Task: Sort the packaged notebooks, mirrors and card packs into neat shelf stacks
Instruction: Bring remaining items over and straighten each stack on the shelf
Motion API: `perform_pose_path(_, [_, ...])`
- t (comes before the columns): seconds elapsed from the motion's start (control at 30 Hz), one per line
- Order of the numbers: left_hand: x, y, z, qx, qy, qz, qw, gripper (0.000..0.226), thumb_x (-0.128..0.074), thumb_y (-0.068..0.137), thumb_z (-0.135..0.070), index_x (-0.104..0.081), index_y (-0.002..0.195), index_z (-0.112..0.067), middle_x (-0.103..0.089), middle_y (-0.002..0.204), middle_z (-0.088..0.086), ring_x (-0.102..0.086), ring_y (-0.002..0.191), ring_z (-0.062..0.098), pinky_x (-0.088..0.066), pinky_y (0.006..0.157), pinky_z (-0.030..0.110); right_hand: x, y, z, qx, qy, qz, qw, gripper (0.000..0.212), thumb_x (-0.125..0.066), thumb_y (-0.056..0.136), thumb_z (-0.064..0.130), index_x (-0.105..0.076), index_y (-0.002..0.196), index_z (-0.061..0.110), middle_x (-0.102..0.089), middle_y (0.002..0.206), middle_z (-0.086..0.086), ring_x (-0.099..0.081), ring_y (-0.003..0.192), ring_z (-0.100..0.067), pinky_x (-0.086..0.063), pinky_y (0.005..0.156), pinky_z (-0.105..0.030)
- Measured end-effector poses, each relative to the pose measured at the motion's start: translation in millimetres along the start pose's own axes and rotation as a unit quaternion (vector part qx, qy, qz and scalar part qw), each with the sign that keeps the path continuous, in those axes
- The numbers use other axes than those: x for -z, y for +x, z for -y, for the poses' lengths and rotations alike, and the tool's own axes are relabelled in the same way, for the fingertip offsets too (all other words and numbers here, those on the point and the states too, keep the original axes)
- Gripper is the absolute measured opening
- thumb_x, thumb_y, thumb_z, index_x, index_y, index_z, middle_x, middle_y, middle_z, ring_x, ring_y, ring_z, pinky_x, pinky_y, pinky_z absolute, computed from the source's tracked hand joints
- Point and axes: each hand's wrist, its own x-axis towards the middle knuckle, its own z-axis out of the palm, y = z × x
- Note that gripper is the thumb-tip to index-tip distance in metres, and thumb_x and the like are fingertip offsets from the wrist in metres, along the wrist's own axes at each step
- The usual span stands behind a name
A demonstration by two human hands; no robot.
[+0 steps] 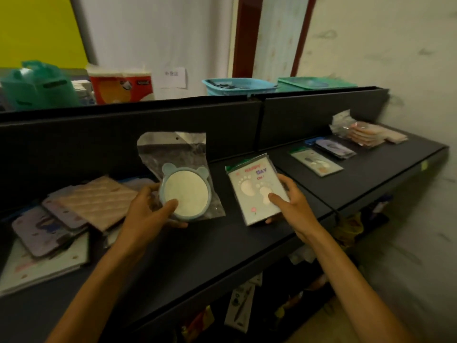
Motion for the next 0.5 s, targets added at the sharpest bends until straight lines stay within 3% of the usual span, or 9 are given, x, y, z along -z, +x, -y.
perform_pose_path(0.3, [-122, 4, -5, -0.028, 0.002, 0.023, 0.999, 0.040, -0.059, 0.089, -0.004, -0.044, 0.123, -0.019, -0.054, 0.120, 0.007, -0.067, 0.087, 0.022, -0.057, 0.052, 0.026, 124, -7, -9, 0.030, -0.001, -0.067, 0.997, 0.049, -0.060, 0.090, 0.009, -0.043, 0.131, 0.031, -0.058, 0.121, -0.002, -0.067, 0.096, -0.023, -0.056, 0.051, -0.034])
perform_pose_path(0.5, [-221, 0, 0, -0.013, -0.024, 0.061, 0.998, 0.039, -0.059, 0.088, -0.006, -0.045, 0.121, -0.022, -0.053, 0.124, 0.007, -0.067, 0.093, 0.027, -0.059, 0.057, 0.032, 219, -6, -16, 0.045, -0.010, -0.092, 0.995, 0.049, -0.059, 0.091, 0.008, -0.042, 0.133, 0.027, -0.058, 0.117, 0.002, -0.067, 0.091, -0.016, -0.057, 0.051, -0.032])
